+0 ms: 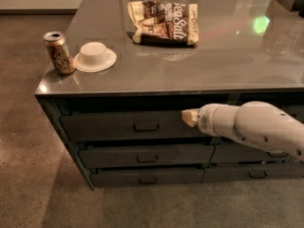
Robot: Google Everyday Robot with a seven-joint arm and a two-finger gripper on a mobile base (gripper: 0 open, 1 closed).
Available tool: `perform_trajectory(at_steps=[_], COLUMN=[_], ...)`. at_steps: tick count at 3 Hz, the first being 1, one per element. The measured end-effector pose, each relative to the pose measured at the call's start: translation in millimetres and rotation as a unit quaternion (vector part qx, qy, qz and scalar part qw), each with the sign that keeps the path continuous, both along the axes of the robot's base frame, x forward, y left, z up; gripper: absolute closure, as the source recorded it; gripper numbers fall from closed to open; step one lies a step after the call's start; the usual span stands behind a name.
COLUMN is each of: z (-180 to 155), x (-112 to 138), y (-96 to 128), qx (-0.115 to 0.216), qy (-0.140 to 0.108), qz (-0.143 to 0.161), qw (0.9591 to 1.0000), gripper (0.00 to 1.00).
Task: Open top drawer
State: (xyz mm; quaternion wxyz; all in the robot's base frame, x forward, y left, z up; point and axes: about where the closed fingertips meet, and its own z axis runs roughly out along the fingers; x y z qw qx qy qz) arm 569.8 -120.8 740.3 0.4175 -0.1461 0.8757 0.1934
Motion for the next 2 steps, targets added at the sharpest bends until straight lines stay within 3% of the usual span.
perform_trajectory(at_steps=[2], z=[0.3], x=[44.6], y=[11.5], qx=[0.039], qy=[-0.042], qz=[-0.038], qw=[0.9977], gripper=[1.00])
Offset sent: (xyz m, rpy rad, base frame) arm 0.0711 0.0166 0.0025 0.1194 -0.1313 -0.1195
